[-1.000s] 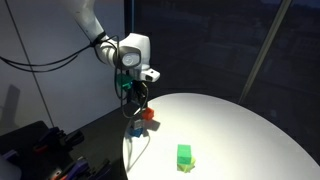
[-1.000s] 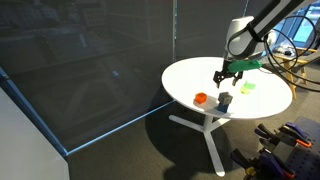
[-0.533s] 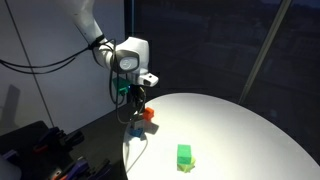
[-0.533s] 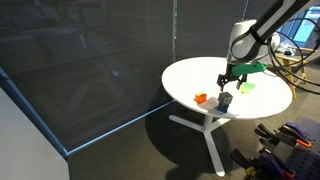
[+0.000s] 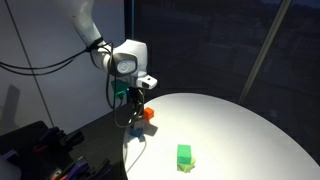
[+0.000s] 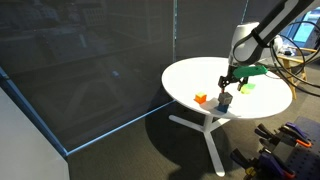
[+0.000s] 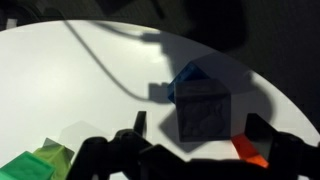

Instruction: Put the grey block on the table

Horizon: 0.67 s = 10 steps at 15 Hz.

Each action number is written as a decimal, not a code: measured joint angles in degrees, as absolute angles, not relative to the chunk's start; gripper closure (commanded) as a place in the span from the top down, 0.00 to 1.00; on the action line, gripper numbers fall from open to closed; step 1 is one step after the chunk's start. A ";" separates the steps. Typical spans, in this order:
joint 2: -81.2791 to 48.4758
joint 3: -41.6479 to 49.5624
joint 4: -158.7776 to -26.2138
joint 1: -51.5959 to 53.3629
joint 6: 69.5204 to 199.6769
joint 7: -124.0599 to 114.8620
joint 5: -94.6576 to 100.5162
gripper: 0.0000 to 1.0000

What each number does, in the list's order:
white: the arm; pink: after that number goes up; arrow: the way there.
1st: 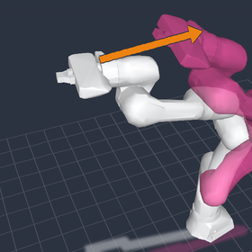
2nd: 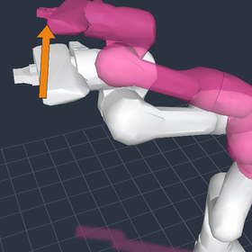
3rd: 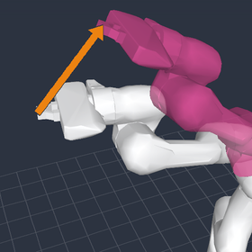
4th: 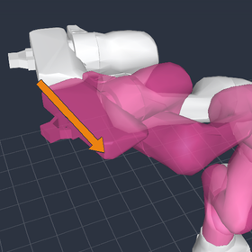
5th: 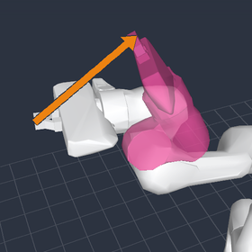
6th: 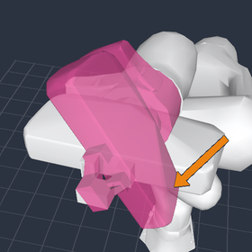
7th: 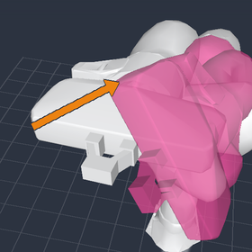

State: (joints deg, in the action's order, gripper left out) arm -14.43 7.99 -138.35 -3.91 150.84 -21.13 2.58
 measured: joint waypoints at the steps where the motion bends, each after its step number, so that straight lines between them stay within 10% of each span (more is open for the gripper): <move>1: -14.43 7.99 -138.65 -3.89 151.46 -21.09 2.58 1.00; 10: -14.67 8.12 -139.71 -3.99 153.10 -19.26 2.58 1.00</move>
